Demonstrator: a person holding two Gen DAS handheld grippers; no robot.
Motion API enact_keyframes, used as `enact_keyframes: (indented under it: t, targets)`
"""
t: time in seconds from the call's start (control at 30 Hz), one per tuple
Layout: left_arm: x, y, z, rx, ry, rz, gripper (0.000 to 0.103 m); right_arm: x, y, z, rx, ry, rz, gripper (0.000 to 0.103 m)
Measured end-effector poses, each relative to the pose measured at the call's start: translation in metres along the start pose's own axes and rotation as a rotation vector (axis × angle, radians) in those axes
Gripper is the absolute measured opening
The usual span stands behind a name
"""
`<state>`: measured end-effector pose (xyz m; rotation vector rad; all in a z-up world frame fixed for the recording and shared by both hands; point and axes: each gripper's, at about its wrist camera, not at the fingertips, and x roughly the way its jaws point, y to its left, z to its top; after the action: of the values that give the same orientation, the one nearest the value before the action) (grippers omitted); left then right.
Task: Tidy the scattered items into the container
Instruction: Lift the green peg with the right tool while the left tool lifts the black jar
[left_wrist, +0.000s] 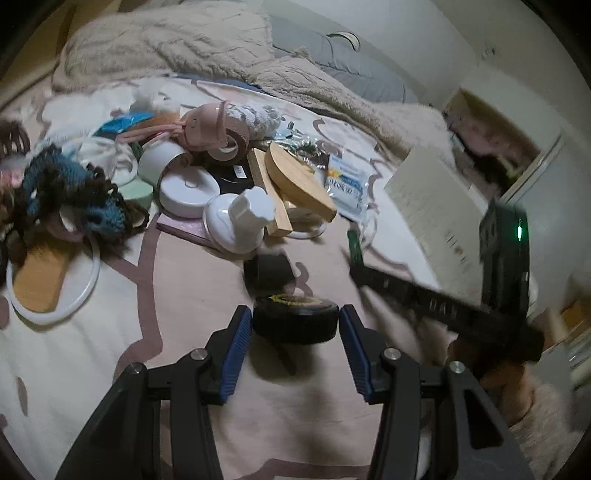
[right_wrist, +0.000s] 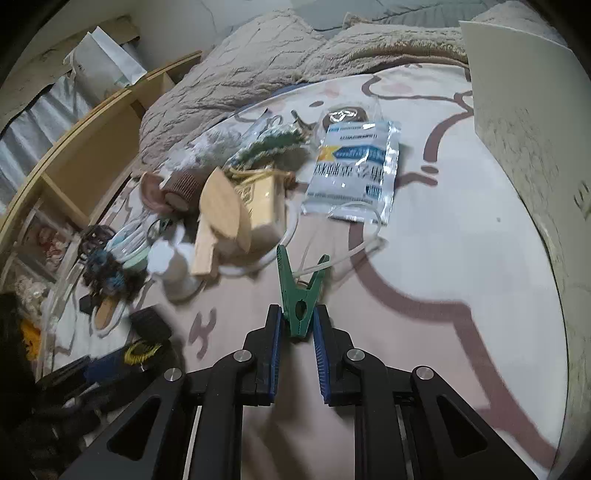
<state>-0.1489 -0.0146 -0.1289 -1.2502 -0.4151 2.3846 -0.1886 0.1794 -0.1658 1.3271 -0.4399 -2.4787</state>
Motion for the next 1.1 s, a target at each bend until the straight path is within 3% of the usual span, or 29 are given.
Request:
enact_keyframes:
  t: [0.17, 0.4, 0.53, 0.83, 1.1]
  targets:
    - [-0.005, 0.003, 0.003, 0.009, -0.027, 0.044, 0.048, -0.007, 0.005, -0.009, -0.008, 0.018, 0.012, 0.018]
    - [-0.005, -0.012, -0.001, 0.158, -0.052, 0.142, 0.049, -0.017, 0.020, -0.030, -0.076, 0.058, 0.011, 0.018]
    - [-0.001, -0.016, -0.004, 0.198, -0.053, 0.161, 0.063, -0.024, 0.024, -0.040, -0.094, 0.070, 0.018, 0.018]
    - [0.011, -0.013, -0.006, 0.209, -0.027, 0.221, 0.064, -0.028, 0.026, -0.043, -0.102, 0.080, 0.023, 0.018]
    - [0.025, -0.022, -0.010, 0.254, -0.020, 0.228, 0.064, -0.027, 0.025, -0.043, -0.092, 0.089, 0.028, 0.018]
